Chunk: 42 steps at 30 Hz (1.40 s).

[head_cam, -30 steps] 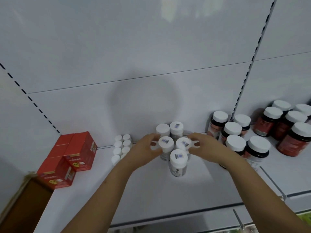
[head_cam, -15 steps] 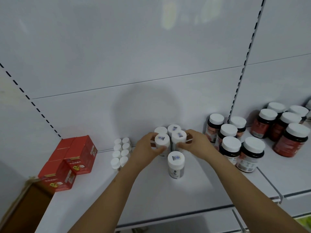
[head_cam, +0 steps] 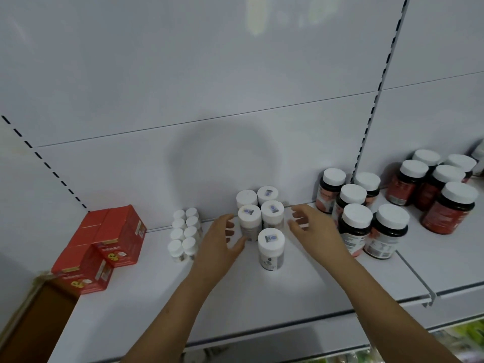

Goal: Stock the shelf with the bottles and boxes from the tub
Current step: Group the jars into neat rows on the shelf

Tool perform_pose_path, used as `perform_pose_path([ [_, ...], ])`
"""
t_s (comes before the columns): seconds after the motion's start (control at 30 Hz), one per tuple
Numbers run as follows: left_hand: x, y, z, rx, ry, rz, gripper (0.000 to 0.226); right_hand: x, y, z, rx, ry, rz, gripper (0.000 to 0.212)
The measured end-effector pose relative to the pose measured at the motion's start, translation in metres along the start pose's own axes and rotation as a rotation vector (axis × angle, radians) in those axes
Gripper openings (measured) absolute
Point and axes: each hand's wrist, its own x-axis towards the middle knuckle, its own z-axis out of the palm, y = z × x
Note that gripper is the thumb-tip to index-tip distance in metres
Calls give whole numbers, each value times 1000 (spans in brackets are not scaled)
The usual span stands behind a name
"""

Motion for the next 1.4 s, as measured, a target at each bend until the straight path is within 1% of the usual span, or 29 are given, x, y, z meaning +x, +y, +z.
perform_pose_path([
  [0.03,-10,-6,-1,43,5,19,52,-9,1,-3,40,36,-10,30],
  [0.1,-30,-16,-1,148,-35,85,44,-29,5,-7,112,66,-25,22],
  [0.17,-48,-25,2,248,-86,155,44,-48,9,-4,154,25,-42,20],
  [0.2,-56,-29,5,286,-105,182,49,-56,10,-1,164,-21,-48,22],
  [0.27,-64,-35,11,345,-117,211,56,-69,11,9,176,-138,-44,36],
  [0.33,-64,-37,12,374,-114,212,56,-75,9,20,159,-231,-56,55],
  [0.37,-64,-37,12,376,-108,211,55,-75,7,25,143,-245,-74,63],
  [0.43,-63,-36,11,374,-104,206,52,-69,3,33,122,-212,-115,68],
  [0.57,-65,-36,11,382,-103,198,47,-50,-3,45,62,-151,-123,55],
  [0.77,-66,-35,10,393,-96,194,42,-33,-18,52,125,-100,-169,44],
  [0.93,-65,-35,10,385,-96,191,42,-36,-6,74,94,-98,-151,48],
  [1.07,-65,-35,10,387,-89,203,47,-37,1,83,95,-73,-142,46],
  [1.17,-64,-37,11,388,-80,211,40,-38,2,85,87,-50,-149,45],
  [1.3,-65,-36,10,359,-80,218,38,-41,0,83,92,-40,-127,49],
  [1.33,-65,-34,9,326,-65,205,35,-42,-1,82,97,-49,-120,52],
  [1.4,-67,-29,3,238,27,171,26,-48,-1,77,99,-54,-106,59],
])
